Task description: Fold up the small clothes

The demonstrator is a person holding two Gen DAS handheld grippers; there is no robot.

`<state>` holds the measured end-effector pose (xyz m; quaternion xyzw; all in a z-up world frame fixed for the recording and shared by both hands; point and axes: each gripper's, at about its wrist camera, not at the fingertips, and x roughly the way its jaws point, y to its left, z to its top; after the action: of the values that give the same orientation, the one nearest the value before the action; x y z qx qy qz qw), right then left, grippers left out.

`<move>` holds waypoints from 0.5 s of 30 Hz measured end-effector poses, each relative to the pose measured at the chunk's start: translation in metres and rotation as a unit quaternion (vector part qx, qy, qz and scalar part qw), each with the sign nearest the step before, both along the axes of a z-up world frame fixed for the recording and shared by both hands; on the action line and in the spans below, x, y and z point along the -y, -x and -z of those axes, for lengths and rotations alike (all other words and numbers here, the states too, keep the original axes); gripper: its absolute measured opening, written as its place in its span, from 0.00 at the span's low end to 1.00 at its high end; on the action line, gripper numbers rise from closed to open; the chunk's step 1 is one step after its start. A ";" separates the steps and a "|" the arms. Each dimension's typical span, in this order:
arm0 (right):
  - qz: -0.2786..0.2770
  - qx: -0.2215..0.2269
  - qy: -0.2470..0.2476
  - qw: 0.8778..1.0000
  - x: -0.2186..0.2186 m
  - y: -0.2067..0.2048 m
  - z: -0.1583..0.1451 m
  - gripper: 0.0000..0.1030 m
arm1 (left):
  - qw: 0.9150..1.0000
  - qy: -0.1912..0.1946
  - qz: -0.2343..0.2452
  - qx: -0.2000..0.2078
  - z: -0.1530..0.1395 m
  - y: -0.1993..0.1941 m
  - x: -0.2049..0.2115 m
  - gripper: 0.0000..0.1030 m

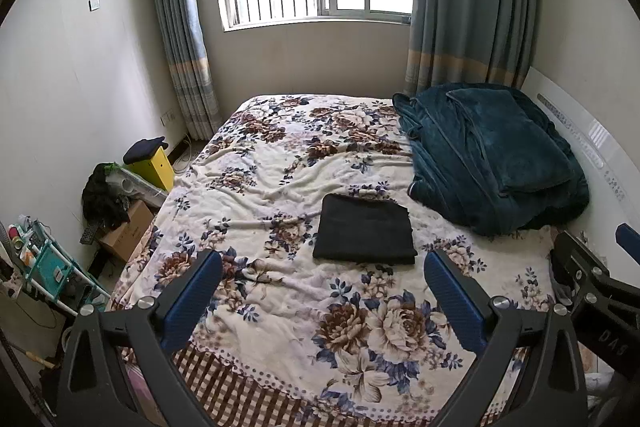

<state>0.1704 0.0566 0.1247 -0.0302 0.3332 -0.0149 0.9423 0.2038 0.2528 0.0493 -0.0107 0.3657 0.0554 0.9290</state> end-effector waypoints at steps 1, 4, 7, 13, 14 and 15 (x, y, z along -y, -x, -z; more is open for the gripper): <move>-0.001 0.000 0.000 1.000 0.001 -0.001 0.000 1.00 | 1.000 0.000 0.000 -0.001 0.000 0.001 0.000 1.00; 0.000 0.000 0.000 1.000 0.001 -0.001 0.000 1.00 | 1.000 0.001 0.000 0.000 0.000 0.001 0.000 1.00; -0.001 0.001 -0.001 1.000 0.001 -0.001 0.000 1.00 | 1.000 0.001 -0.003 0.000 0.001 0.002 0.002 1.00; -0.001 0.001 0.000 1.000 0.001 0.000 0.000 1.00 | 1.000 0.001 -0.003 0.000 0.001 0.002 0.003 1.00; -0.001 0.001 0.000 1.000 0.001 0.000 0.000 1.00 | 1.000 0.001 -0.004 0.000 0.001 0.002 0.003 1.00; 0.000 0.001 0.000 1.000 0.001 0.000 0.000 1.00 | 1.000 0.001 -0.005 0.001 0.001 0.003 0.003 1.00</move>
<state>0.1705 0.0553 0.1246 -0.0305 0.3324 -0.0151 0.9425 0.2013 0.2494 0.0482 -0.0130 0.3650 0.0595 0.9290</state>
